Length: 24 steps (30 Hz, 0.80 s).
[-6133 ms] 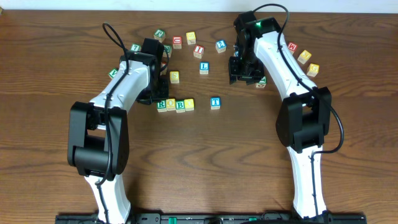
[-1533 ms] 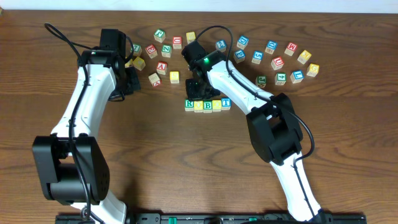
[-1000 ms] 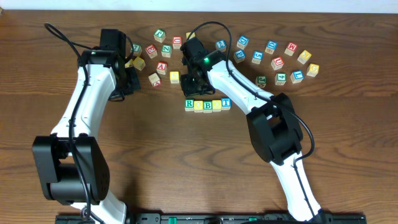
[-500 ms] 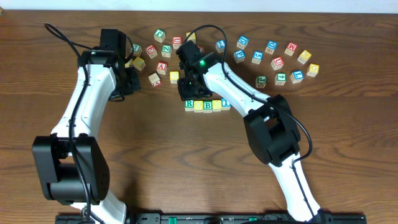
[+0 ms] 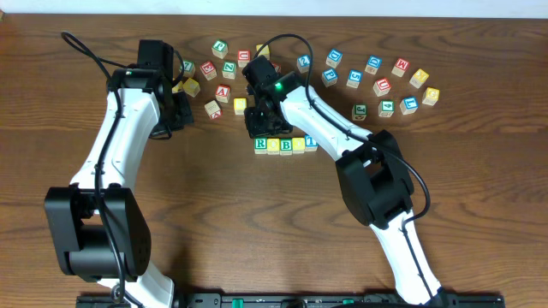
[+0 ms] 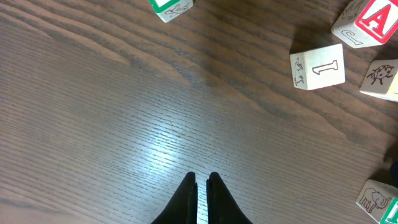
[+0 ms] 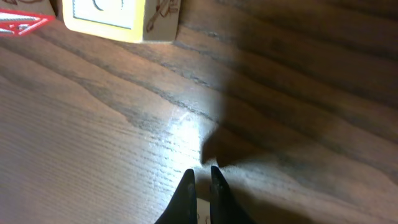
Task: Spell out ROBOT
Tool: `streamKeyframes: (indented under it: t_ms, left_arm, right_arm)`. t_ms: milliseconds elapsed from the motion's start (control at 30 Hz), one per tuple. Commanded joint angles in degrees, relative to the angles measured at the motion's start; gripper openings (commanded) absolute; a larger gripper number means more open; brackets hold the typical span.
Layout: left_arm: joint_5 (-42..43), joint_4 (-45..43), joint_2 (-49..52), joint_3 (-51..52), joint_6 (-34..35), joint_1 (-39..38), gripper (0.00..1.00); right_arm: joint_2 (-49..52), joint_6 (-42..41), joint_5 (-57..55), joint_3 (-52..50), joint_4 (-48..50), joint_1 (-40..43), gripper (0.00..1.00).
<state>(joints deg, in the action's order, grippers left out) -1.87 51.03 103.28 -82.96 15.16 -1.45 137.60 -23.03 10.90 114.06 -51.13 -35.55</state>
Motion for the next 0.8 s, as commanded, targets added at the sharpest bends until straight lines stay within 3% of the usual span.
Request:
streamKeyframes:
  t_ms: [0,433,767]
  left_arm:
    - [-0.7,0.3,-0.7,-0.6,-0.5,0.1,0.08]
    - [-0.3,0.4,-0.7,-0.6,-0.3,0.1,0.08]
    - [-0.1,0.3,-0.7,-0.6,0.2,0.1,0.08]
  right_arm:
    - [-2.3,-0.5,-0.2,3.3,-1.9,1.4,0.01]
    - [-6.7,1.2,-4.9,4.8,-16.7,8.6,0.01]
    - [-6.6,-0.1,-6.6,-3.6,-11.6,9.4,0.01]
